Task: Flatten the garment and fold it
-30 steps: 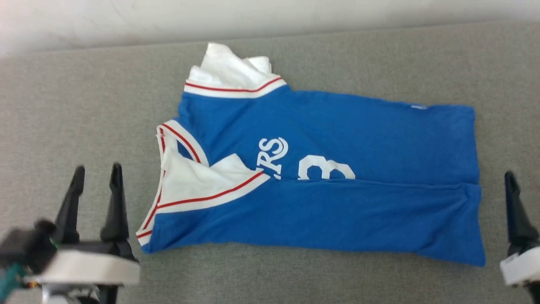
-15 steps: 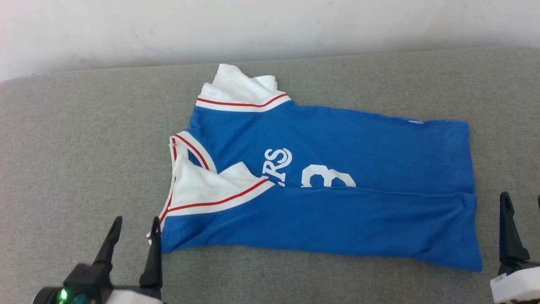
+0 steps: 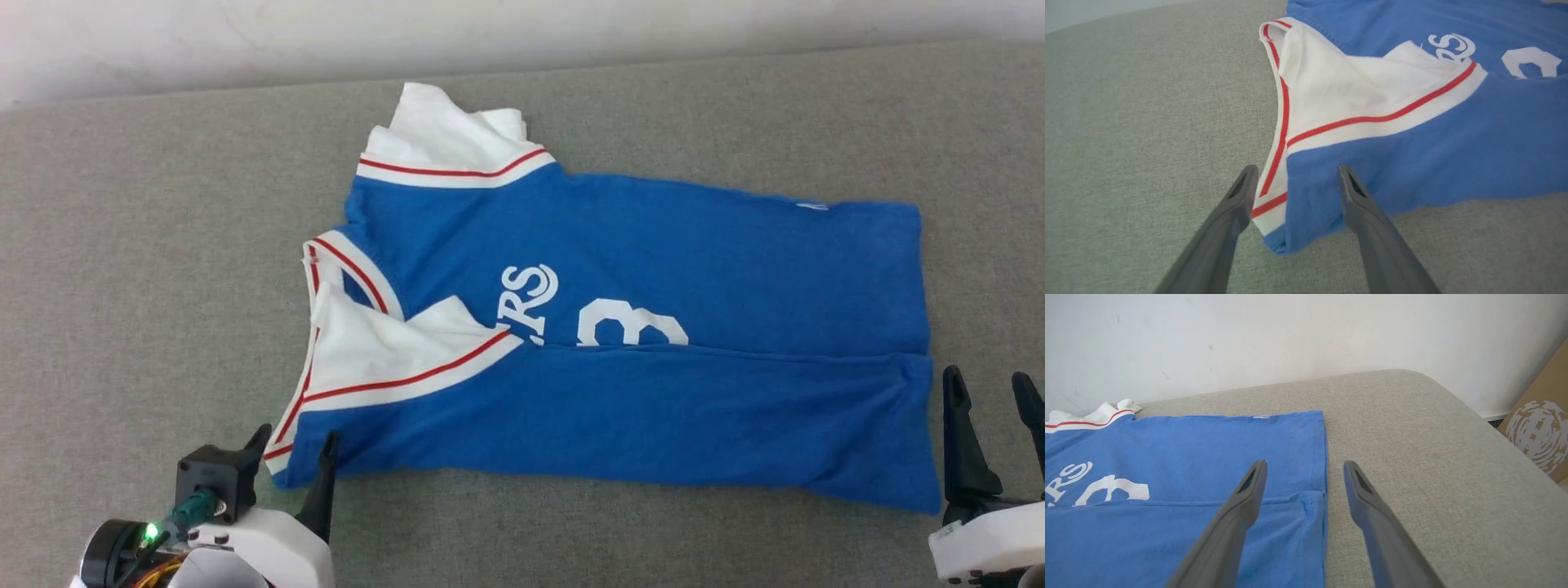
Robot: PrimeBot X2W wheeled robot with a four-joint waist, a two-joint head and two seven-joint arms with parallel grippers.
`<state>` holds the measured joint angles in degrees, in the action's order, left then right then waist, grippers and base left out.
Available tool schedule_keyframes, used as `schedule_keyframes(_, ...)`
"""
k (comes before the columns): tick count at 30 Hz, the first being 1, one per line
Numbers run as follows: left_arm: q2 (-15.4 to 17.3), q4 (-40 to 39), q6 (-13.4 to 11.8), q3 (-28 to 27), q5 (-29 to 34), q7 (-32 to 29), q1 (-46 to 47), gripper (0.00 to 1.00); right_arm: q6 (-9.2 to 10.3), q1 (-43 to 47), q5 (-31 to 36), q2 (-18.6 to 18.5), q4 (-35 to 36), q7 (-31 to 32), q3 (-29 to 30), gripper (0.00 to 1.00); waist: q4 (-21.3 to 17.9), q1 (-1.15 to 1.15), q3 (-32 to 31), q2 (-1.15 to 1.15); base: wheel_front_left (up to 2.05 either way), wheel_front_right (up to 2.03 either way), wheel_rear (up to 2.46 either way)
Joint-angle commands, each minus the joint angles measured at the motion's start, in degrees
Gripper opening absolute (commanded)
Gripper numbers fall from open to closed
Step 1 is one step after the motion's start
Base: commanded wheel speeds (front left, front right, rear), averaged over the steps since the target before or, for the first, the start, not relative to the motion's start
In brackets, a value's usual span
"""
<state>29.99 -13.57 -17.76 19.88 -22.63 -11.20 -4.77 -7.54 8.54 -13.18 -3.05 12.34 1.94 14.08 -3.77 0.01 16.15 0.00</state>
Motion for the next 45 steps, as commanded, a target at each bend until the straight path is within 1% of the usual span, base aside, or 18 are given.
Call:
schedule_keyframes(1,0.1,0.8,-0.3,-0.2,-0.7,-0.4,0.7,1.0,0.05,-0.6,-0.3,0.2,-0.3,-0.3,-0.2,1.0,-0.4,-0.01,1.1,0.0,0.0,0.0,0.0)
schedule_keyframes(6,0.5,3.9,0.0,-0.2,-2.0,-3.0,1.3,1.0,0.05,-1.3,-0.3,0.2,-0.6,-0.2,-0.6,1.0,-0.4,-0.01,2.1,0.0,0.0,0.0,0.0)
schedule_keyframes(11,0.9,5.6,-1.9,-0.9,-1.9,-5.5,2.0,1.0,0.05,-1.8,0.0,0.2,-0.3,0.3,-0.9,1.0,-0.3,-0.01,3.0,0.0,0.0,0.0,0.0)
schedule_keyframes(13,0.4,6.4,-2.1,-0.9,-2.9,-7.0,2.0,1.0,0.05,-1.9,0.1,0.2,-0.1,0.5,-1.0,1.0,-0.3,-0.01,3.3,0.0,0.0,0.0,0.0)
schedule_keyframes(14,0.2,6.9,-1.8,-0.6,-3.7,-8.2,1.8,1.0,0.05,-2.0,0.1,0.2,-0.1,0.7,-1.1,1.0,-0.3,-0.01,3.4,0.0,0.0,0.0,0.0)
schedule_keyframes(15,0.1,7.2,-1.2,-0.1,-4.7,-9.7,1.5,0.65,0.05,-2.0,0.1,0.2,0.0,0.8,-1.2,1.0,-0.4,-0.01,3.4,0.0,0.0,0.0,0.0)
schedule_keyframes(16,0.1,7.4,-0.8,0.1,-5.7,-10.9,1.4,0.0,0.05,-2.1,0.0,0.2,0.1,0.9,-1.2,1.0,-0.4,-0.01,3.6,0.0,0.0,0.0,0.0)
schedule_keyframes(18,0.0,7.2,0.2,0.5,-7.1,-12.4,1.2,0.0,0.05,-2.3,0.3,0.2,0.5,1.3,-1.3,1.0,-0.4,-0.01,3.7,0.0,0.0,0.0,0.0)
schedule_keyframes(20,-0.6,6.6,0.7,0.2,-8.7,-12.5,1.0,0.0,0.05,-2.4,0.8,0.1,0.9,1.7,-1.1,1.0,-0.3,-0.01,3.8,0.0,0.0,0.0,0.0)
schedule_keyframes(24,-1.9,4.5,0.6,-2.1,-11.0,-10.0,0.6,0.0,0.05,-2.8,0.6,-0.6,2.4,3.2,-0.8,1.0,-0.1,-0.01,3.8,0.0,0.0,0.0,0.0)
schedule_keyframes(26,-1.7,3.2,0.4,-3.0,-11.4,-9.1,0.1,0.0,0.05,-2.9,-0.2,-1.2,3.4,4.7,-0.1,1.0,-0.1,-0.01,3.6,0.0,0.0,0.0,0.0)
schedule_keyframes(27,-1.7,2.3,0.2,-3.6,-11.6,-8.6,-0.1,0.0,0.05,-2.6,-0.7,-1.4,3.7,6.2,0.4,1.0,0.0,-0.01,3.5,0.0,0.0,0.0,0.0)
schedule_keyframes(32,-1.4,-1.4,-0.6,-4.9,-11.8,-7.5,-1.6,0.0,0.05,0.3,-3.0,-1.2,5.6,18.5,4.2,1.0,0.2,-0.01,3.3,0.0,0.0,0.0,0.0)
schedule_keyframes(33,-1.4,-1.4,-0.6,-4.9,-11.8,-7.5,-1.6,0.0,0.05,0.3,-3.0,-1.2,5.6,18.5,4.2,1.0,0.2,-0.01,3.3,0.0,0.0,0.0,0.0)
schedule_keyframes(36,-1.6,-3.1,-1.0,-4.8,-11.8,-7.4,-2.1,0.0,0.05,1.7,-3.5,-0.7,6.9,23.9,6.0,1.0,0.2,-0.01,3.3,0.0,0.0,0.0,0.0)
schedule_keyframes(39,-1.9,-3.9,-1.4,-4.5,-11.7,-7.4,-2.2,0.0,0.05,2.3,-3.6,-0.2,7.5,26.7,7.2,1.0,0.2,-0.01,3.5,0.0,0.0,0.0,0.0)
schedule_keyframes(43,-2.1,-4.1,-1.5,-4.0,-11.5,-7.4,-2.0,0.0,0.05,3.4,-4.3,0.1,5.8,29.9,6.4,1.0,0.3,-0.01,3.7,0.0,0.0,0.0,0.0)
schedule_keyframes(45,-2.1,-4.2,-1.5,-4.0,-11.4,-7.4,-1.8,0.0,0.05,3.6,-5.2,0.1,4.7,30.4,5.6,1.0,0.3,-0.01,3.8,0.0,0.0,0.0,0.0)
